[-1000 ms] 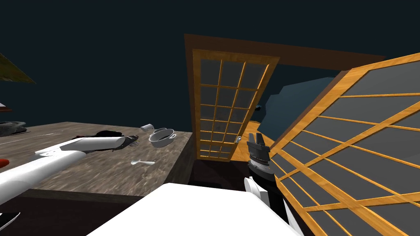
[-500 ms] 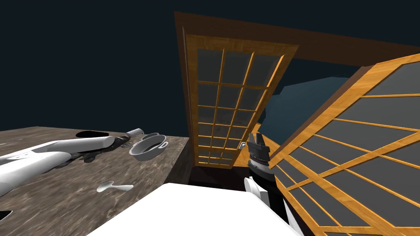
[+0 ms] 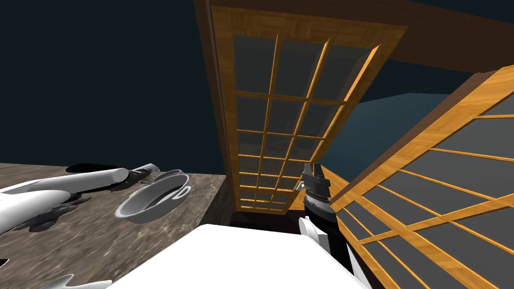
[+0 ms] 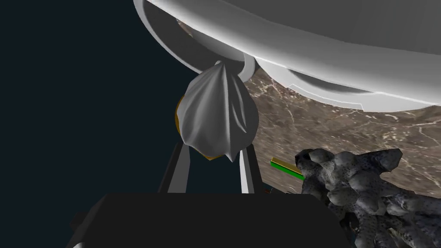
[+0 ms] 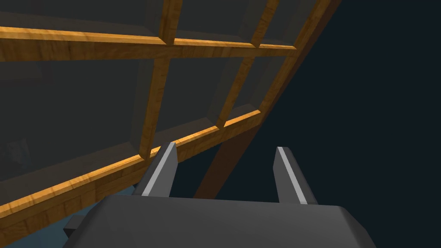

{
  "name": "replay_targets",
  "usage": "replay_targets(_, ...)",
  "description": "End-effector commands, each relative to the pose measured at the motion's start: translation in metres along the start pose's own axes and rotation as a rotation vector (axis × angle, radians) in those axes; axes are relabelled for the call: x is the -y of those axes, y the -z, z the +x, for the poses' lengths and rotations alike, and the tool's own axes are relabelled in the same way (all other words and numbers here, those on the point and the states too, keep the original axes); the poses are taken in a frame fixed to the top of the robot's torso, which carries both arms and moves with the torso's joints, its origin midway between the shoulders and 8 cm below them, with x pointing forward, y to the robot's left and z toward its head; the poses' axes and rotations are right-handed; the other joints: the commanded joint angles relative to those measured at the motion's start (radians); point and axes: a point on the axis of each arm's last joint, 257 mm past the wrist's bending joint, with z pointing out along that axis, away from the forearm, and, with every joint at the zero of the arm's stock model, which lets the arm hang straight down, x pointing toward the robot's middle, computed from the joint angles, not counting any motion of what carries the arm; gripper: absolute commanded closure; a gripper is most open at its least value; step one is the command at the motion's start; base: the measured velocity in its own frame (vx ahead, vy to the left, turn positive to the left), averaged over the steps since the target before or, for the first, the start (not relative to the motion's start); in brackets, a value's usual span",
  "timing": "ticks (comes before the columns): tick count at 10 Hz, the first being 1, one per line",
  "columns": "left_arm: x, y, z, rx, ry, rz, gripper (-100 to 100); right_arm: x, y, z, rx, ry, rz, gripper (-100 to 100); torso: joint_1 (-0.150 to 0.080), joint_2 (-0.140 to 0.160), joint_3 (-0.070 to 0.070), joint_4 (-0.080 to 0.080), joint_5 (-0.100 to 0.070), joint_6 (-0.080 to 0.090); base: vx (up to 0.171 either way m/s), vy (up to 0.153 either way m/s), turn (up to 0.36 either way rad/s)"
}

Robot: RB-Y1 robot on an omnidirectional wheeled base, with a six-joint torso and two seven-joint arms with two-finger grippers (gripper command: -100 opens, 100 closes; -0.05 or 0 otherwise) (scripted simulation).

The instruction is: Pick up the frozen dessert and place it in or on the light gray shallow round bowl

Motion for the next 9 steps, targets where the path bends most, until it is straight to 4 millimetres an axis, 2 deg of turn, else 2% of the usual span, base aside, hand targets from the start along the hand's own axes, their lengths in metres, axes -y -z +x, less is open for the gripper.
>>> replay_targets(1, -0.010, -0.001, -0.002, -0.002, 0.021, -0.005, 100, 0.000, 0.000, 0.000, 0.000, 0.000, 0.000, 0, 0.000, 0.000, 0.000, 0.000, 0.000, 0.000, 0.231, 0.006, -0.049)
replay_targets(3, -0.024, -0.004, 0.000, -0.008, 0.053, -0.016, 100, 0.000, 0.000, 0.000, 0.000, 0.000, 0.000, 0, 0.002, 0.000, 0.000, 0.000, 0.000, 0.000, 0.207, 0.018, -0.049)
replay_targets(5, -0.023, -0.003, -0.001, -0.008, 0.056, -0.015, 100, 0.000, 0.000, 0.000, 0.000, 0.000, 0.000, 0, 0.002, 0.004, 0.002, 0.001, 0.001, -0.001, 0.099, 0.010, -0.024)
replay_targets(6, -0.023, -0.003, -0.002, -0.008, 0.055, -0.014, -100, 0.000, 0.000, 0.000, 0.000, 0.000, 0.000, 0, 0.002, 0.010, 0.006, 0.002, 0.000, -0.002, 0.014, 0.002, -0.004)
replay_targets(9, -0.022, -0.003, -0.001, -0.008, 0.055, -0.014, -100, 0.000, 0.000, 0.000, 0.000, 0.000, 0.000, 0, 0.001, 0.017, 0.010, 0.004, 0.000, -0.002, 0.002, 0.000, 0.000)
